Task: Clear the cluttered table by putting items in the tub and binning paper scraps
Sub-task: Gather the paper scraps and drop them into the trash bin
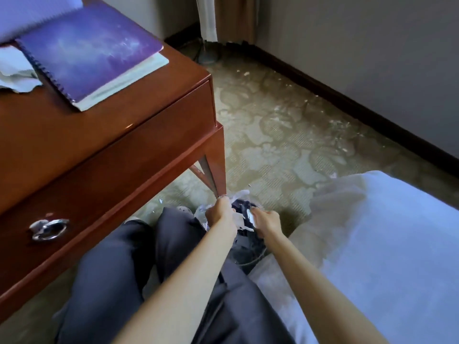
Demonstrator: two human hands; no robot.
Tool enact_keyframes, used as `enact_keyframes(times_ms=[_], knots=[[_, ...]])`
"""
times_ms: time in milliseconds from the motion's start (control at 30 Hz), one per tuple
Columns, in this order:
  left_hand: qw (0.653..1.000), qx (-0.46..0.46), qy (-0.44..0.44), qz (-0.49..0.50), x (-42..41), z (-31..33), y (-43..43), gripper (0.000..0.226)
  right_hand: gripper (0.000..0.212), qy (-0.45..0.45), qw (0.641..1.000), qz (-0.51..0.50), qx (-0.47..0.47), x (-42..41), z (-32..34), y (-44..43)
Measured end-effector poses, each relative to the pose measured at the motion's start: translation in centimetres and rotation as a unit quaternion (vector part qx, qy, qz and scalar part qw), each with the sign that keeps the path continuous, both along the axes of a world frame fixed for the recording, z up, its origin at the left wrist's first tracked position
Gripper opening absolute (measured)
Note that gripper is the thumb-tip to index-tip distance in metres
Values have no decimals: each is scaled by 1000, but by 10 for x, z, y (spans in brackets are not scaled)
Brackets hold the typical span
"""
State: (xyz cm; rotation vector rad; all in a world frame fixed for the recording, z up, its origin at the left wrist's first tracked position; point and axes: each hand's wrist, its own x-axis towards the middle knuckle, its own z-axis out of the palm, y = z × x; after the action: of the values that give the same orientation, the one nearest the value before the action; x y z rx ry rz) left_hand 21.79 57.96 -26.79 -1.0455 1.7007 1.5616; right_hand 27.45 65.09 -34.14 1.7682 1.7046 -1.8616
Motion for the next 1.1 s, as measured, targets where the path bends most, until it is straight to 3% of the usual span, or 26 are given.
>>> enact_keyframes(times_ms=[67, 200, 267, 467, 567, 800, 1100], knots=[[999, -28, -30, -3, -6, -28, 4, 25, 43, -41, 999, 14, -20, -4, -26, 3], [995, -65, -71, -10, -16, -75, 10, 13, 25, -107, 993, 12, -43, -12, -65, 6], [993, -91, -79, -17, -19, -90, 10, 21, 23, -126, 990, 18, -59, -17, -81, 5], [984, -64, -141, -83, -35, -123, 4, 17, 15, -172, 981, 27, -91, -23, -108, 7], [973, -69, -178, -131, -39, -130, 3, 35, 19, -190, 976, 25, -105, -24, -117, 6], [965, -15, -212, -154, -46, -115, -3, 51, 20, -203, 971, 22, -123, -23, -119, 6], [975, 76, -127, -167, -48, -51, -22, 51, 13, -124, 988, 61, -72, -13, -59, 0]])
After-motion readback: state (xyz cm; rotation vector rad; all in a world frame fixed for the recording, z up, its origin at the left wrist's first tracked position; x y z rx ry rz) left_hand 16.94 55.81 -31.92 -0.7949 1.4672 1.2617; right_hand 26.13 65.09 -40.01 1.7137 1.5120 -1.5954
